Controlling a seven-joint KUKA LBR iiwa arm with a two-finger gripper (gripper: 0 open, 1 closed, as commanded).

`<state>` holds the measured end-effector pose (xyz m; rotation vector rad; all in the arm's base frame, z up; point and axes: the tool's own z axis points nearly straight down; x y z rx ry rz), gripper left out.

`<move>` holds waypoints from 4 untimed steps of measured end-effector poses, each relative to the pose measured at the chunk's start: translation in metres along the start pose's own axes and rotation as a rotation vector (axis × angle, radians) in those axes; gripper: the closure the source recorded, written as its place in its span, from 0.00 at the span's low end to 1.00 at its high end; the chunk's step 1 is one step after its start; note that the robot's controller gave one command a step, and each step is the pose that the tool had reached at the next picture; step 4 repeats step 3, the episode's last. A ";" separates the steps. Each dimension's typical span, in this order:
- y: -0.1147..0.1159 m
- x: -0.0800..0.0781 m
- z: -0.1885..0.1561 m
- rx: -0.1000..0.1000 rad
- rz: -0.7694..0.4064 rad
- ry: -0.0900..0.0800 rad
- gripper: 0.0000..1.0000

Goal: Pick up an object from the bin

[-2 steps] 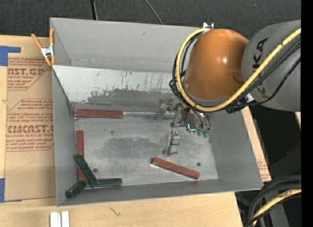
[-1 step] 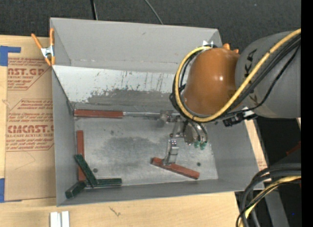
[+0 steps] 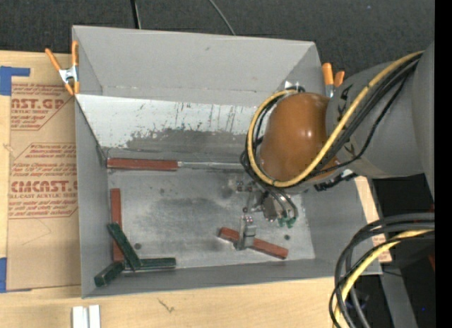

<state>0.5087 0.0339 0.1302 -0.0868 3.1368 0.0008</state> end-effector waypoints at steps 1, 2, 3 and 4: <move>-0.037 0.025 0.055 -0.001 -0.154 0.004 1.00; -0.037 0.025 0.055 -0.001 -0.154 0.004 1.00; -0.013 0.007 -0.153 0.000 -0.141 -0.001 1.00; -0.013 0.007 -0.153 0.000 -0.141 -0.001 1.00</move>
Offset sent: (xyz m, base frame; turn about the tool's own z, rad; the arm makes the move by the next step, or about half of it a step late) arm 0.0000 0.0000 0.0000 0.0000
